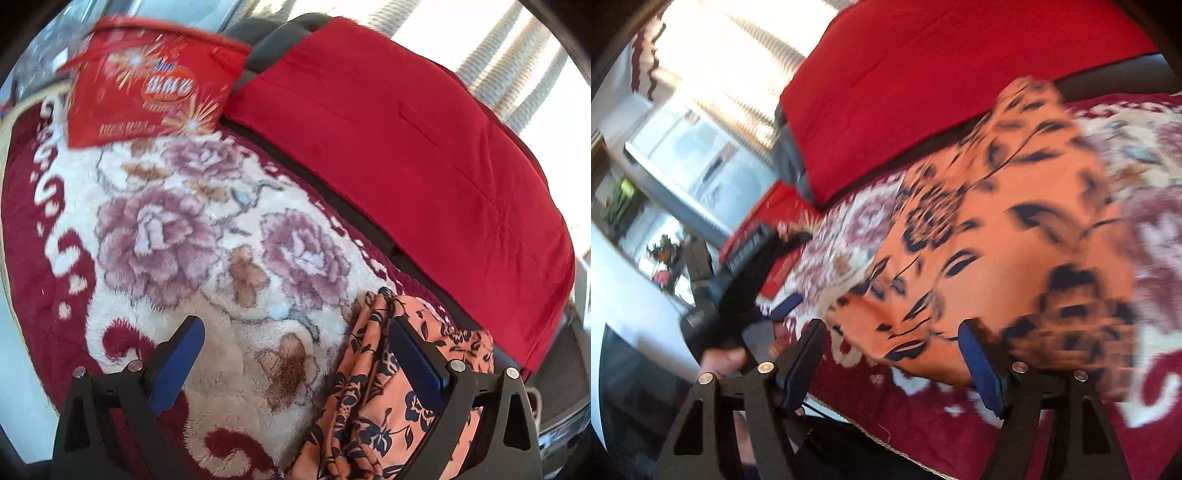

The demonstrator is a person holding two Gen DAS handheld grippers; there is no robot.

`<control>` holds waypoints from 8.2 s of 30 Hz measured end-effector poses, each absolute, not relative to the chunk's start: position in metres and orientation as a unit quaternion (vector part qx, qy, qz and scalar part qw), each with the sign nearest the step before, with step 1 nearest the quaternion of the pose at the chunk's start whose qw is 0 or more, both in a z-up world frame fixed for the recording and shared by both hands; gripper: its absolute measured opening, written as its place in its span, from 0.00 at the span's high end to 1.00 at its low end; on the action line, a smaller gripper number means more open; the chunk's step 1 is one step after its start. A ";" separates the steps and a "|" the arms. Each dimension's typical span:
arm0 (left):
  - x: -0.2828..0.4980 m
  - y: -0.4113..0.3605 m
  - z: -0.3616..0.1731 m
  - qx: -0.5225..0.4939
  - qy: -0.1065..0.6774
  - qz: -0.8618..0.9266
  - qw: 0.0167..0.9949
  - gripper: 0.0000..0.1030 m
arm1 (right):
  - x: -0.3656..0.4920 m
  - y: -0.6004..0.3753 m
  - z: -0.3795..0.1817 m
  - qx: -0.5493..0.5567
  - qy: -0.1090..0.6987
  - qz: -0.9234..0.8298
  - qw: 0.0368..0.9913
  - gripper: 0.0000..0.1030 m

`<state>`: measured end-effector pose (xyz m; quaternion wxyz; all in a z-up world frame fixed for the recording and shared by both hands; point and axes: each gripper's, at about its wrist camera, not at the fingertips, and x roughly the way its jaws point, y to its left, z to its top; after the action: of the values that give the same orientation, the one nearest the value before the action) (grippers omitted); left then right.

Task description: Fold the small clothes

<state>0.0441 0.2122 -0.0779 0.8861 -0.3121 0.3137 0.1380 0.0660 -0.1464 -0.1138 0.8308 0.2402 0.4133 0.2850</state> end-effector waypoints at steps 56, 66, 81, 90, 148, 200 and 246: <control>0.111 0.073 -0.117 -0.100 0.442 0.042 0.890 0.07 | 0.187 -0.255 -0.138 0.385 0.464 0.240 0.761 0.28; 0.114 0.075 -0.120 -0.105 0.445 0.042 0.888 0.07 | 0.191 -0.182 -0.112 0.139 0.475 0.170 0.852 0.56; 0.115 0.074 -0.120 -0.104 0.445 0.044 0.888 0.07 | 0.212 -0.145 -0.108 0.077 0.459 0.143 0.873 0.61; 0.114 0.075 -0.120 -0.109 0.444 0.041 0.888 0.07 | 0.195 -0.184 -0.144 0.252 0.499 0.155 0.814 0.23; 0.116 0.075 -0.122 -0.116 0.442 0.044 0.888 0.06 | 0.186 -0.185 -0.154 0.244 0.489 0.208 0.812 0.35; 0.119 0.078 -0.123 -0.135 0.444 0.050 0.884 0.04 | 0.182 -0.186 -0.157 0.239 0.472 0.212 0.822 0.35; 0.191 0.033 -0.093 -0.217 0.439 -0.090 0.867 0.51 | 0.178 -0.301 -0.077 0.222 0.441 0.145 0.857 0.39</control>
<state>0.1913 0.0326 -0.0926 0.8675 -0.2167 0.4388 -0.0895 0.1783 -0.3008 -0.0773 0.8571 0.2224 0.4413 0.1453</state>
